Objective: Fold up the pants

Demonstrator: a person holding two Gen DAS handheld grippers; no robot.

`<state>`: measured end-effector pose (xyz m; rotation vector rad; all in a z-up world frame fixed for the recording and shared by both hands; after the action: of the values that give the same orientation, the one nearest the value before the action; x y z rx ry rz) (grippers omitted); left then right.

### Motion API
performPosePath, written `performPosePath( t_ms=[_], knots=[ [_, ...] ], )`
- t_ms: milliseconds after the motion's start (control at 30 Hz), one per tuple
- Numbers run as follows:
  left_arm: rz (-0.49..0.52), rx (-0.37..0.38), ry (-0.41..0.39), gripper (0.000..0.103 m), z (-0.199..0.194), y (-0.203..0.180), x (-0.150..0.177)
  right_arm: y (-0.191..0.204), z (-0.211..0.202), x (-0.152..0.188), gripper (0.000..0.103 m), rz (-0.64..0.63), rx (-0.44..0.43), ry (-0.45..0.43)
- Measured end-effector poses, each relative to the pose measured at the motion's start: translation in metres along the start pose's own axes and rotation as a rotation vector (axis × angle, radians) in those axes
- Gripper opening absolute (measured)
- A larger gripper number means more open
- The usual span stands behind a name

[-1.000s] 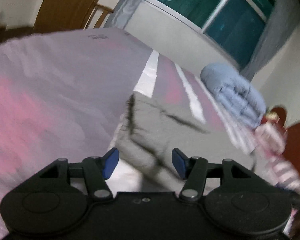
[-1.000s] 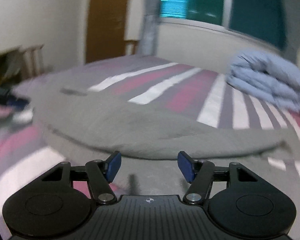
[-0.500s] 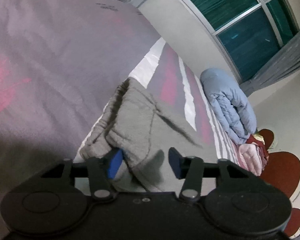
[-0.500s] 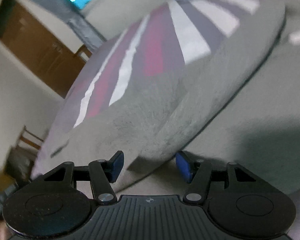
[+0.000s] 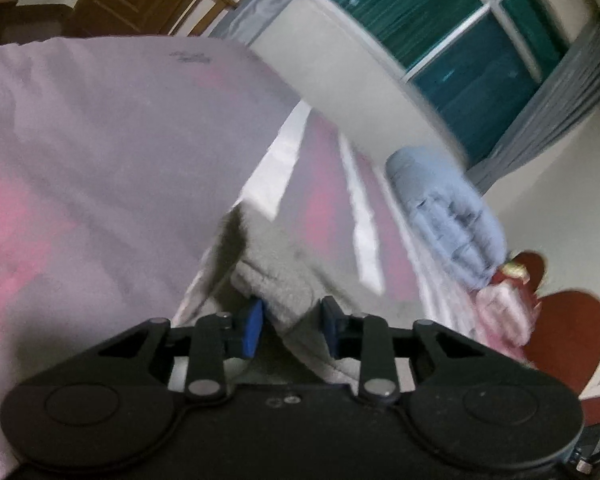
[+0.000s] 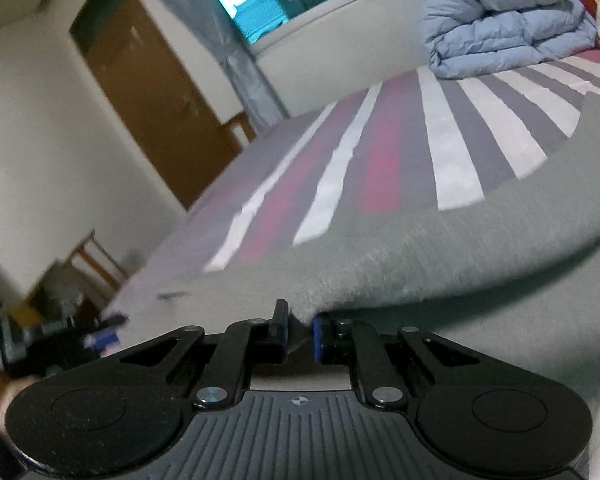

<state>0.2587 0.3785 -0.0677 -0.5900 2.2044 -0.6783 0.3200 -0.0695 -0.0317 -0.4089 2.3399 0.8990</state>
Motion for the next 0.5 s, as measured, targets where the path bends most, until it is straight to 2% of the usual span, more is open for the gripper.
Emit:
performPosePath(
  t_ms=[67,133,200,233,300,367,433,467,500],
  knots=[
    [0.034,-0.089,0.063,0.022,0.017,0.005,0.007,-0.011,0.026,0.019,0.011,0.016,0.045,0.07],
    [0.057,-0.111,0.054,0.023,0.018,0.003,0.011,-0.019,0.044,0.028,0.011,0.07,0.056,0.123],
    [0.075,-0.135,0.046,0.031,0.012,-0.005,0.013,-0.021,0.036,0.03,0.012,0.096,0.045,0.097],
    [0.102,-0.171,0.041,0.035,0.007,-0.01,0.014,-0.02,0.03,0.032,0.023,0.093,0.048,0.097],
    [0.175,-0.257,0.015,0.043,-0.005,-0.021,0.019,-0.015,0.008,0.029,0.037,0.059,0.054,0.06],
    [0.242,-0.296,-0.011,0.046,-0.014,-0.038,0.026,-0.013,-0.02,0.026,0.037,0.0,0.079,-0.017],
    [0.308,-0.323,-0.027,0.054,-0.016,-0.061,0.036,-0.018,-0.044,0.021,0.037,-0.029,0.112,-0.077],
    [0.331,-0.331,-0.033,0.06,-0.012,-0.072,0.039,-0.02,-0.047,0.015,0.037,-0.025,0.132,-0.081],
    [0.353,-0.333,-0.039,0.061,-0.006,-0.084,0.045,-0.027,-0.046,0.009,0.037,-0.015,0.152,-0.076]
  ],
)
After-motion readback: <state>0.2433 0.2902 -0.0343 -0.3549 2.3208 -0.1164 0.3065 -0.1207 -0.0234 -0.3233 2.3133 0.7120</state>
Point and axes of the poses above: each gripper's, at about its wrist camera, not at the fingertips, and z roughly the way its jaws point, y to its left, x to its underside, the point moved 4 cm from there along z, roughly the way its jaws point, and after that the axes turned 9 degrees about y, right-handed, at the moved point
